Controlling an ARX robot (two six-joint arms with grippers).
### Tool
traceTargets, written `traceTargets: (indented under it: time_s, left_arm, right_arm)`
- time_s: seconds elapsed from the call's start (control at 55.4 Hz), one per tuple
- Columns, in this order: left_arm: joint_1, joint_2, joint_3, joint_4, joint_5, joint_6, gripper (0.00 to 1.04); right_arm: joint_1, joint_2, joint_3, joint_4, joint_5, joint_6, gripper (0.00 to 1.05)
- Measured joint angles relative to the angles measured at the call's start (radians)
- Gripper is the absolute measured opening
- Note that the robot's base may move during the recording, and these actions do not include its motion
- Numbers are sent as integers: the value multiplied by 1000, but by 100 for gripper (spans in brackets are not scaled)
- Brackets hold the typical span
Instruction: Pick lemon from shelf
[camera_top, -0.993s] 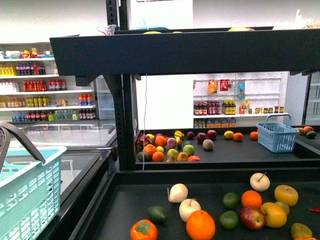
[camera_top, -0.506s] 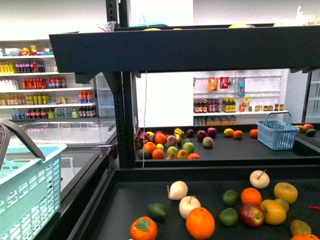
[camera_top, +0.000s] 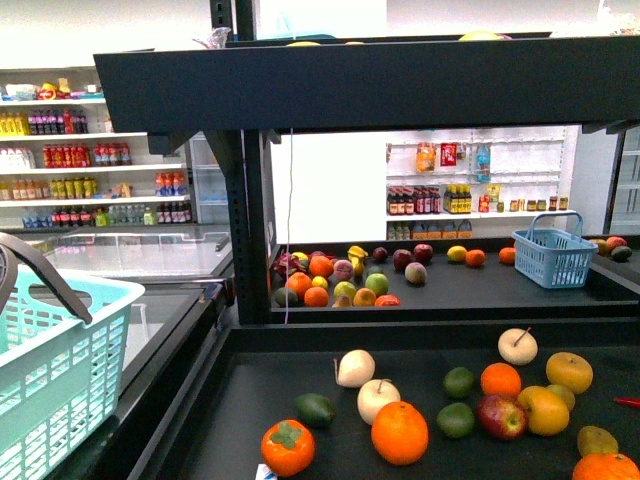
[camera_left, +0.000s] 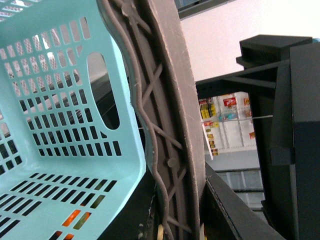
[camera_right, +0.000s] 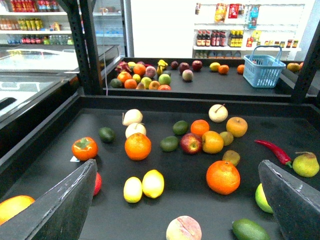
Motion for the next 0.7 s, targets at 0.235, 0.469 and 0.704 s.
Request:
traceTargets:
  time_s: [0.235,0.469,0.704]
  left_arm:
    - [-3,-81,-29,-81,95,111,19]
    - [-55,-184,-36,-160,218,260,13]
    - [-159,-225,-42,-145,270,334,12]
  right_arm:
    - [0,0,0,0,0,0,97]
    - [0,0,0,0,0,0,97]
    - [0,0,0,0,0,0,97]
